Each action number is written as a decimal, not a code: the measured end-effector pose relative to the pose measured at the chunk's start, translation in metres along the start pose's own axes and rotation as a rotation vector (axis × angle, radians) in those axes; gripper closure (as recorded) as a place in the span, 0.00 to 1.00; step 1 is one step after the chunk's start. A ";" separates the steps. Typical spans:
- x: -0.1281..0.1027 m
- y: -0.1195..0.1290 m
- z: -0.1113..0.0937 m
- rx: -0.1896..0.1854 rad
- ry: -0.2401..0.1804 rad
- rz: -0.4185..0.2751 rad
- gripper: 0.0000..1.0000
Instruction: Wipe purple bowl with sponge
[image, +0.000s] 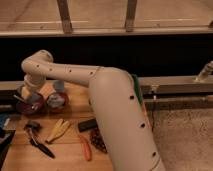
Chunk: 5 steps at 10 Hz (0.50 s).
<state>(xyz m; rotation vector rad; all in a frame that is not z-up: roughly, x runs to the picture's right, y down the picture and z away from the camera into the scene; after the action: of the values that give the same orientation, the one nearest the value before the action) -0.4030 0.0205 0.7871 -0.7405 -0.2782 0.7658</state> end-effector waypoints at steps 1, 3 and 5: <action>0.001 0.000 0.007 -0.010 0.013 0.000 1.00; 0.002 0.001 0.039 -0.040 0.053 -0.014 1.00; -0.002 0.004 0.065 -0.069 0.087 -0.028 1.00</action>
<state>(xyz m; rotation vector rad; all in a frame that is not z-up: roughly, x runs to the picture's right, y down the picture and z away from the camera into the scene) -0.4376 0.0538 0.8312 -0.8308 -0.2368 0.6980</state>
